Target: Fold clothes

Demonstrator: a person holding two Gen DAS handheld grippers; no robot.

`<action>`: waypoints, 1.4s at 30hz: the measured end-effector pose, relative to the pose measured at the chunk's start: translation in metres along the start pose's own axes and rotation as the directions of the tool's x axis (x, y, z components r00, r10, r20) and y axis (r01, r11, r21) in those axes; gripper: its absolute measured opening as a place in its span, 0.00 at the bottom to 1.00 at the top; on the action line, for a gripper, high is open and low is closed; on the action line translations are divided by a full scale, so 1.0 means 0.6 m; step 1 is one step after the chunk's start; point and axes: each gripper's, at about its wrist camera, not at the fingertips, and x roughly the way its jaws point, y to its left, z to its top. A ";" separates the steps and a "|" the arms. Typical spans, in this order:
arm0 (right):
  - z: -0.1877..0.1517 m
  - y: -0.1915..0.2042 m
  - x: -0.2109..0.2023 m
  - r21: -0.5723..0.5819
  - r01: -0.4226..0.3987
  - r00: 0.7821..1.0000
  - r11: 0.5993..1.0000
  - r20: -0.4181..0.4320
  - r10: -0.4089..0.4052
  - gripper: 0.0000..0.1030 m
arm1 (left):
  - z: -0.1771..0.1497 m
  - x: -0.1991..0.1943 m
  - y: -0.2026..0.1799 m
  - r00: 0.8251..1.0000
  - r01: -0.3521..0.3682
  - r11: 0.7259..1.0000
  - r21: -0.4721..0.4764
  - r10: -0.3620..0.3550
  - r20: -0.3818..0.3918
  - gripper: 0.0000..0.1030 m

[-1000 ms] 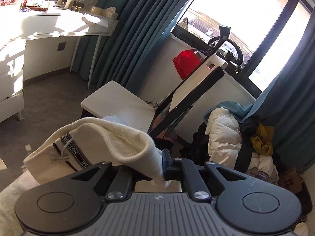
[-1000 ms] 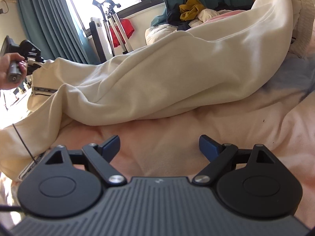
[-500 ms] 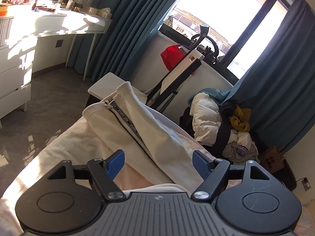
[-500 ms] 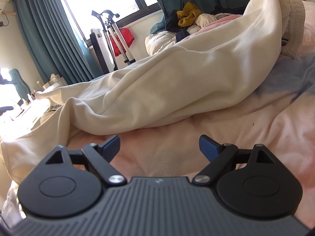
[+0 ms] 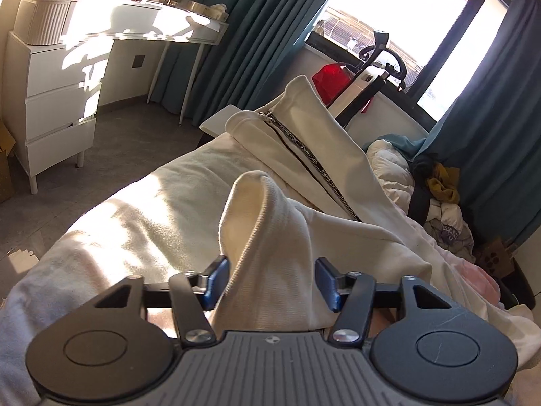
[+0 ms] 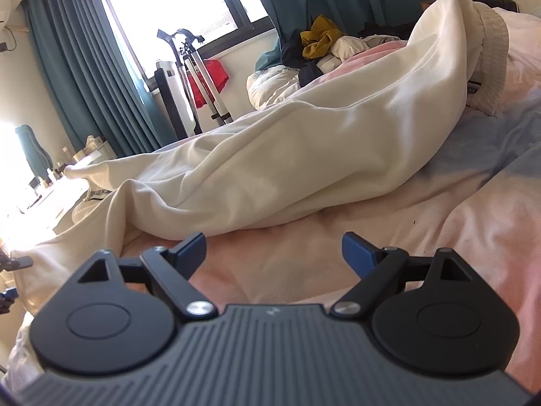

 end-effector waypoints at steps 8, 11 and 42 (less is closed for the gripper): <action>0.000 -0.008 0.011 0.007 0.007 1.000 1.000 -0.001 -0.007 0.86 | 0.122 -0.117 -0.028 0.988 0.032 0.997 0.076 -0.043 0.147 0.07; 0.002 -0.011 0.012 0.021 0.006 1.000 1.000 -0.004 -0.006 0.86 | 0.165 -0.168 -0.014 0.985 0.024 0.992 0.122 -0.044 0.167 0.07; 0.155 -0.190 -0.068 0.432 -0.001 0.990 0.902 0.126 -0.059 0.86 | -0.170 -0.139 -0.042 0.950 0.198 0.876 -0.439 -0.282 -0.134 0.75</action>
